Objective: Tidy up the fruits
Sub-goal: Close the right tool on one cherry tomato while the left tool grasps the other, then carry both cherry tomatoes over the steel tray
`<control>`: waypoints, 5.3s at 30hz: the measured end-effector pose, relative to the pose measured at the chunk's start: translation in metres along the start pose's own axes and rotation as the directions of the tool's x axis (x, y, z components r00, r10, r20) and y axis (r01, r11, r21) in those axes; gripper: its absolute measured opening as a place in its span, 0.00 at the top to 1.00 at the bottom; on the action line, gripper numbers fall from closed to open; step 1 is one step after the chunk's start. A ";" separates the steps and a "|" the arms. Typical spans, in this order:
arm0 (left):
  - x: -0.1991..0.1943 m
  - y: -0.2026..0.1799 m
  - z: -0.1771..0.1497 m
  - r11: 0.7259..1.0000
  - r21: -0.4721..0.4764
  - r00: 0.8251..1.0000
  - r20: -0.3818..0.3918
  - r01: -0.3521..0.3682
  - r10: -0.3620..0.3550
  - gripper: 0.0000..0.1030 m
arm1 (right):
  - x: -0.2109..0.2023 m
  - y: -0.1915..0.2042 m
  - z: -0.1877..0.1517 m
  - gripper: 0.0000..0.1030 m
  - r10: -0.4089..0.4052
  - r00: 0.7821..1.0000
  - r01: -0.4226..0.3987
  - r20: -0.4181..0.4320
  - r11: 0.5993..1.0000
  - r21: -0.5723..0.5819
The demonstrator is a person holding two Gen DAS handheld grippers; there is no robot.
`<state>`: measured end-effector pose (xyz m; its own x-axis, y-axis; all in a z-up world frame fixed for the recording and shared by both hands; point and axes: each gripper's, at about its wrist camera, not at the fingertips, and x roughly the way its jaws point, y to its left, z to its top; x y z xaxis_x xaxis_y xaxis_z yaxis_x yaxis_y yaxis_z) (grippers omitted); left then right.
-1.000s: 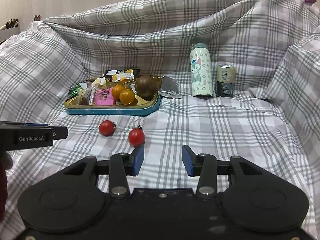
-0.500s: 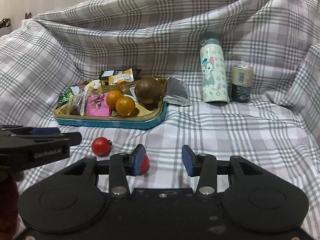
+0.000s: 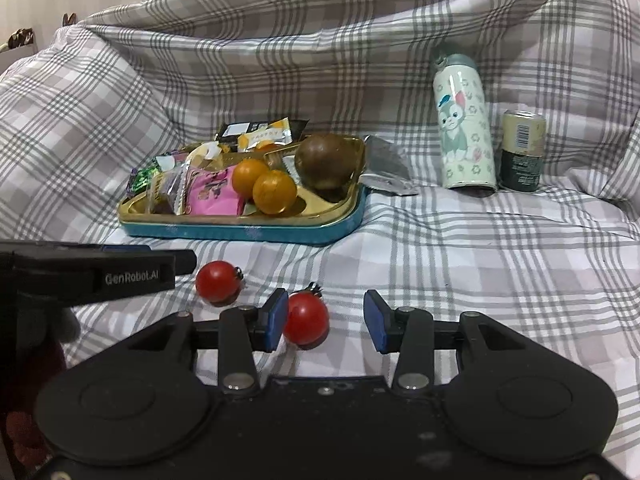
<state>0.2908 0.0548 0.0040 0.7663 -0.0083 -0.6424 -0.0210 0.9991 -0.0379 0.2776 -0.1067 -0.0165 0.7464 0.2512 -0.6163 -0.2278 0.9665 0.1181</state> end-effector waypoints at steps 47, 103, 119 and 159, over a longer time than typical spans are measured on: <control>0.014 -0.029 -0.017 0.984 0.153 0.996 0.004 0.087 -0.089 0.52 | 0.018 -0.011 -0.010 0.69 -0.122 0.990 0.122 -0.064 0.992 -0.003; 0.021 -0.023 -0.015 0.993 0.024 0.993 -0.036 0.116 -0.115 0.59 | 0.029 -0.007 -0.011 0.65 -0.164 0.986 0.163 -0.029 0.986 -0.027; -0.018 -0.013 -0.014 0.996 0.016 0.996 -0.001 0.089 -0.089 0.59 | 0.007 -0.019 -0.009 0.68 -0.109 0.992 0.110 -0.068 0.994 0.019; -0.191 -0.018 -0.171 0.989 0.059 0.990 -0.054 0.134 -0.131 0.58 | -0.205 0.011 -0.157 0.68 -0.039 0.997 0.044 0.067 0.997 -0.066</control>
<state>0.0351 0.0315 -0.0034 0.7268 -0.1411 -0.6722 0.1196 0.9897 -0.0785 0.0240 -0.1554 -0.0112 0.7948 0.2159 -0.5672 -0.2354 0.9711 0.0397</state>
